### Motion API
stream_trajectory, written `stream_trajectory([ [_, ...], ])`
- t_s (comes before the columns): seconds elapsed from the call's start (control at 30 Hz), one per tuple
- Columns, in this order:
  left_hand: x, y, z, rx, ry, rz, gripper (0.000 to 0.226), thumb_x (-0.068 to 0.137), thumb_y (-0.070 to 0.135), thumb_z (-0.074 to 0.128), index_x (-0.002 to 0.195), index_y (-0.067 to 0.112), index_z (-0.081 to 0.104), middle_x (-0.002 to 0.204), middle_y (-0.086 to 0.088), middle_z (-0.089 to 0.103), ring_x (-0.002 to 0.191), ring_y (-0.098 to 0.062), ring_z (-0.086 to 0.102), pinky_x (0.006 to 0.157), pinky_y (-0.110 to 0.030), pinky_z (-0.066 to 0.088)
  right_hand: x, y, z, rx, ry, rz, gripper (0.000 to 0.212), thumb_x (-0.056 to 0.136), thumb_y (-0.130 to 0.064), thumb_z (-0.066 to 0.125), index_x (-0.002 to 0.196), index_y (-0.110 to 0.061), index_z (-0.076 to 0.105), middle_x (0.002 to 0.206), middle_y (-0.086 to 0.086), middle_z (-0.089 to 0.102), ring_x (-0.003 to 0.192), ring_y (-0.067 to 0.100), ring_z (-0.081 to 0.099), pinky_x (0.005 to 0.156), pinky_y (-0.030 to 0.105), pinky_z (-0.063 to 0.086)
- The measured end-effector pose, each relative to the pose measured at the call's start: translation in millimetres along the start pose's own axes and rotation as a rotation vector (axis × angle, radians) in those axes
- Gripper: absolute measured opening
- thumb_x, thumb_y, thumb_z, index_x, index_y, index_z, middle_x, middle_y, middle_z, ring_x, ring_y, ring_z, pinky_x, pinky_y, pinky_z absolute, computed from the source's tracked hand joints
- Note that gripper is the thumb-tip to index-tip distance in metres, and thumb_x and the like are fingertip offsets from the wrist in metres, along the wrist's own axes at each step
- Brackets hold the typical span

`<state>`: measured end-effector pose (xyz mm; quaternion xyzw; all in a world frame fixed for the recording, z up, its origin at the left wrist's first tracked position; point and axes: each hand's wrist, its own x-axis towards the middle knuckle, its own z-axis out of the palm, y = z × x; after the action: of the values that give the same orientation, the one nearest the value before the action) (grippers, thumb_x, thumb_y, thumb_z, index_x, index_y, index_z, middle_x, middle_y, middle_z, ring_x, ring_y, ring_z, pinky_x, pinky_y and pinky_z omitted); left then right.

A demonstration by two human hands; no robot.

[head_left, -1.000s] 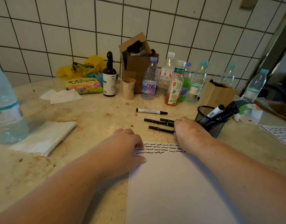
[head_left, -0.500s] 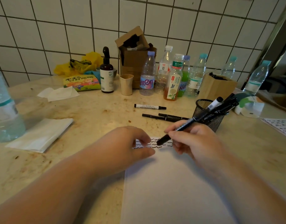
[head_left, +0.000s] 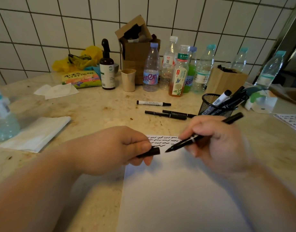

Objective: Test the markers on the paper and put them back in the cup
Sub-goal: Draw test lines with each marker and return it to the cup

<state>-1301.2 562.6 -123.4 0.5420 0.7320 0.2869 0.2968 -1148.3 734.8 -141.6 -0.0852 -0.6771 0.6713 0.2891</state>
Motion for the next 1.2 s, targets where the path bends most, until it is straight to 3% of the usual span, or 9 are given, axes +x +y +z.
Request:
stream_trajectory([
  [0.1, 5, -8, -5, -0.003, 0.231, -0.105, 0.038, 0.098, 0.044, 0.043, 0.078, 0.029, 0.071, 0.055, 0.013, 0.056, 0.048, -0.001, 0.044, 0.054, -0.019, 0.036, 5, 5, -10, -0.016, 0.144, 0.049, 0.029, 0.08, -0.016, 0.053, 0.064, -0.009, 0.077, 0.052, 0.016, 0.055, 0.045, 0.022, 0.046, 0.047, 0.03, 0.03],
  [0.2, 18, -14, 3, 0.261, 0.396, -0.142, 0.032, 0.1, 0.043, 0.043, 0.078, 0.032, 0.064, 0.065, 0.014, 0.065, 0.056, -0.002, 0.053, 0.055, -0.021, 0.037, 9, 14, -6, -0.189, 0.279, 0.218, 0.031, 0.094, -0.024, 0.062, 0.068, -0.014, 0.077, 0.052, 0.007, 0.057, 0.047, 0.017, 0.044, 0.041, 0.023, 0.033],
  [0.33, 21, -28, 10, 0.387, 0.359, -0.133, 0.011, 0.096, 0.043, 0.051, 0.097, 0.04, 0.062, 0.083, 0.021, 0.065, 0.076, 0.004, 0.057, 0.063, -0.014, 0.04, 14, 19, -6, -0.294, 0.368, 0.331, 0.022, 0.088, -0.015, 0.065, 0.069, -0.01, 0.074, 0.047, 0.006, 0.055, 0.041, 0.017, 0.039, 0.043, 0.023, 0.029],
  [0.4, 20, -31, 10, 0.431, 0.341, -0.118, 0.012, 0.091, 0.049, 0.057, 0.1, 0.042, 0.062, 0.089, 0.024, 0.062, 0.08, 0.007, 0.054, 0.064, -0.009, 0.038, 14, 20, -6, -0.322, 0.349, 0.327, 0.016, 0.087, -0.011, 0.064, 0.074, -0.005, 0.07, 0.048, 0.006, 0.058, 0.042, 0.018, 0.043, 0.042, 0.023, 0.034],
  [0.63, 19, -33, 11, 0.439, 0.326, -0.112, 0.017, 0.08, 0.049, 0.071, 0.094, 0.04, 0.069, 0.086, 0.025, 0.063, 0.08, 0.007, 0.056, 0.062, -0.01, 0.041, 13, 24, -2, -0.399, 0.294, 0.299, 0.021, 0.086, -0.012, 0.066, 0.065, -0.013, 0.067, 0.058, 0.009, 0.069, 0.047, 0.016, 0.057, 0.048, 0.03, 0.044],
  [1.2, 18, -30, 11, 0.419, 0.317, -0.121, 0.016, 0.081, 0.049, 0.07, 0.094, 0.039, 0.07, 0.087, 0.022, 0.065, 0.079, 0.004, 0.058, 0.068, -0.017, 0.05, 11, 22, 1, -0.431, 0.278, 0.284, 0.024, 0.088, -0.011, 0.066, 0.064, -0.012, 0.066, 0.06, 0.013, 0.071, 0.046, 0.016, 0.059, 0.047, 0.029, 0.047],
])
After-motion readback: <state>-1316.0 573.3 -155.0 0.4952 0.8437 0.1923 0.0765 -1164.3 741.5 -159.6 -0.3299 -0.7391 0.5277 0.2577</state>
